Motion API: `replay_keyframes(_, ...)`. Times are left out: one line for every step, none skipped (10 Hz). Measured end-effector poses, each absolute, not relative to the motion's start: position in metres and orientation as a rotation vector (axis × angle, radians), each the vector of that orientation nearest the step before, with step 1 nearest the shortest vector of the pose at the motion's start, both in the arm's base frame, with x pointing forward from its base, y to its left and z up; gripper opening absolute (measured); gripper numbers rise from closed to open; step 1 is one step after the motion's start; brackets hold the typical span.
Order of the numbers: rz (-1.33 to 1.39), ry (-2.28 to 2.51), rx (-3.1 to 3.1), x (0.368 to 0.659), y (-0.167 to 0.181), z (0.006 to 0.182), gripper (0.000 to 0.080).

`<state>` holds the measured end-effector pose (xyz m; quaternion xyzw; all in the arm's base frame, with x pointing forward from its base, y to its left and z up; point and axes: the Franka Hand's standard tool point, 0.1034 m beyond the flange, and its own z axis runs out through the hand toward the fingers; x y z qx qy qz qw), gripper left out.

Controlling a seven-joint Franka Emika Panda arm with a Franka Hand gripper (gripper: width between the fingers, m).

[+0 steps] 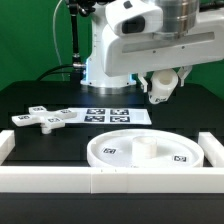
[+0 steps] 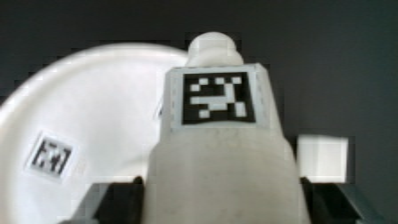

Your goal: Assemble round table

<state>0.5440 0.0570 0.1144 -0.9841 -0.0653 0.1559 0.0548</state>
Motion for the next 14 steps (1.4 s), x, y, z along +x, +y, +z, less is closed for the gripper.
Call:
replay_keyframes(0.417, -0.195, -3.001, 0.543, 0.056, 0.114, 0.0409)
replay_keyframes(0.297, -0.188, -3.024, 0.549, 0.054, 0.113, 0.0409)
replay_keyframes(0.207, -0.209, -3.035, 0.552, 0.052, 0.113, 0.0409)
replay_keyframes(0.072, -0.257, -3.047, 0.56, 0.046, 0.114, 0.0409)
replay_keyframes(-0.032, -0.283, -3.055, 0.564, 0.042, 0.115, 0.0409)
replay_keyframes(-0.109, -0.292, -3.06, 0.567, 0.04, 0.115, 0.0409)
replay_keyframes(-0.238, -0.286, -3.064, 0.571, 0.038, 0.114, 0.0409)
replay_keyframes(-0.305, -0.287, -3.065, 0.57, 0.036, 0.112, 0.0409)
replay_keyframes(-0.447, -0.301, -3.066, 0.575, 0.032, 0.114, 0.0409)
replay_keyframes(-0.563, -0.298, -3.065, 0.573, 0.028, 0.112, 0.0409)
replay_keyframes(-0.562, -0.293, -3.064, 0.572, 0.029, 0.109, 0.0409)
replay_keyframes(-0.563, -0.292, -3.064, 0.572, 0.028, 0.109, 0.0409)
replay_keyframes(-0.562, -0.292, -3.065, 0.572, 0.028, 0.109, 0.0409)
replay_keyframes(-0.561, -0.292, -3.065, 0.572, 0.028, 0.108, 0.0409)
